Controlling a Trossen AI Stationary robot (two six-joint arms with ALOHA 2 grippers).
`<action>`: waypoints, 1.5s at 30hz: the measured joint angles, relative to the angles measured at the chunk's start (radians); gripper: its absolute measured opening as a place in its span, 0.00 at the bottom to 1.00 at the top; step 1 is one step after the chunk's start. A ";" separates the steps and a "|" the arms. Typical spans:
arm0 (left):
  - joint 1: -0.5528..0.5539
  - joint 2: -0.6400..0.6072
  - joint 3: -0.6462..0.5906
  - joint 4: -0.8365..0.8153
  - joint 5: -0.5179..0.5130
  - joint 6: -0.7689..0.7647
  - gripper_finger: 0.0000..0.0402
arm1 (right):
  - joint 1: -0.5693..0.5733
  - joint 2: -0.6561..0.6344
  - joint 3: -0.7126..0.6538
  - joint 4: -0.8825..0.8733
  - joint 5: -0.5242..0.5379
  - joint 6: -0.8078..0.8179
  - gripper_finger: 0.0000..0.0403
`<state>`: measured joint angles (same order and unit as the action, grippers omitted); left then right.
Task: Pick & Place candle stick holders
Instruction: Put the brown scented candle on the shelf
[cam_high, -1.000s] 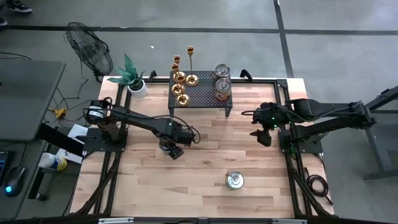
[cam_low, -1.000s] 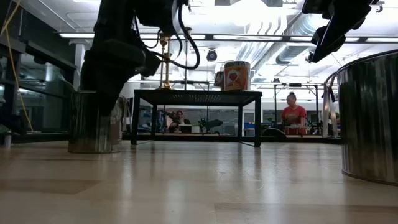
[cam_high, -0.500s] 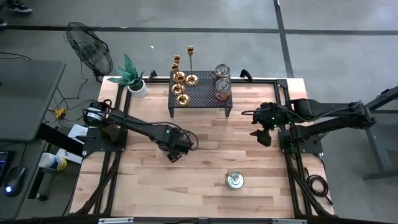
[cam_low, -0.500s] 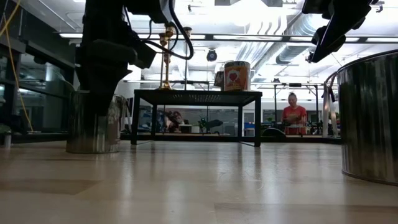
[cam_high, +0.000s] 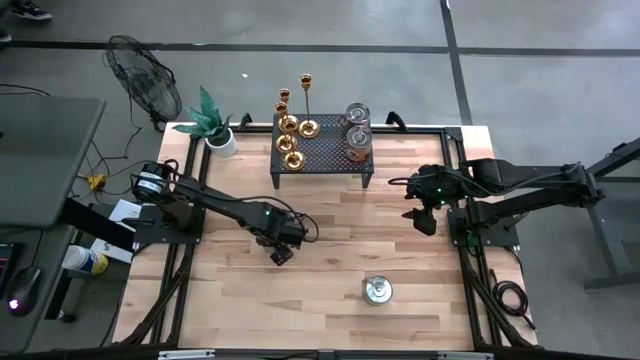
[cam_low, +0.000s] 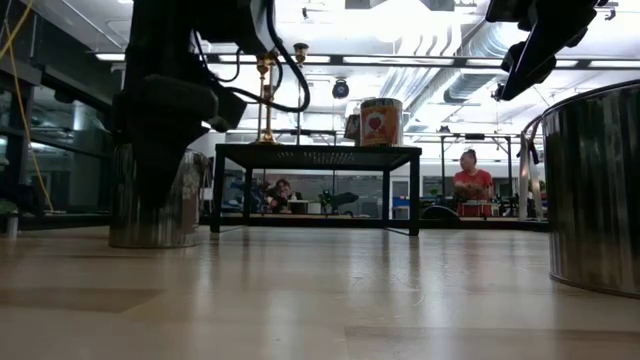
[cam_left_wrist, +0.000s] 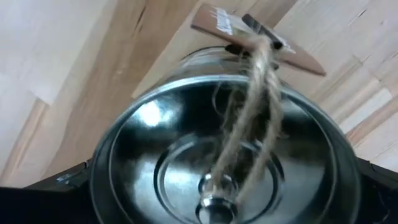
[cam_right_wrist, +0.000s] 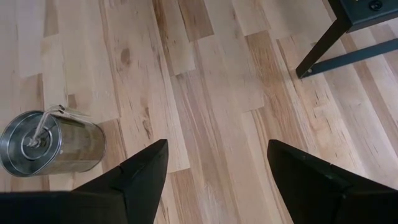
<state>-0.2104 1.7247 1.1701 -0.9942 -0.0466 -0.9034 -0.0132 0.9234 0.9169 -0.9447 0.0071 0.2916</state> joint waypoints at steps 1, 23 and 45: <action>0.000 -0.002 -0.001 0.001 0.001 0.001 0.99 | 0.000 0.000 0.000 0.000 0.000 0.000 0.66; 0.000 -0.007 -0.001 0.033 0.018 0.006 0.90 | 0.000 0.000 0.000 0.001 0.001 0.000 0.66; 0.001 -0.007 0.000 0.082 0.007 -0.010 0.86 | 0.000 0.000 0.000 0.001 0.001 -0.003 0.66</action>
<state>-0.2097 1.7180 1.1702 -0.9118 -0.0394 -0.9138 -0.0132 0.9234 0.9169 -0.9441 0.0078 0.2882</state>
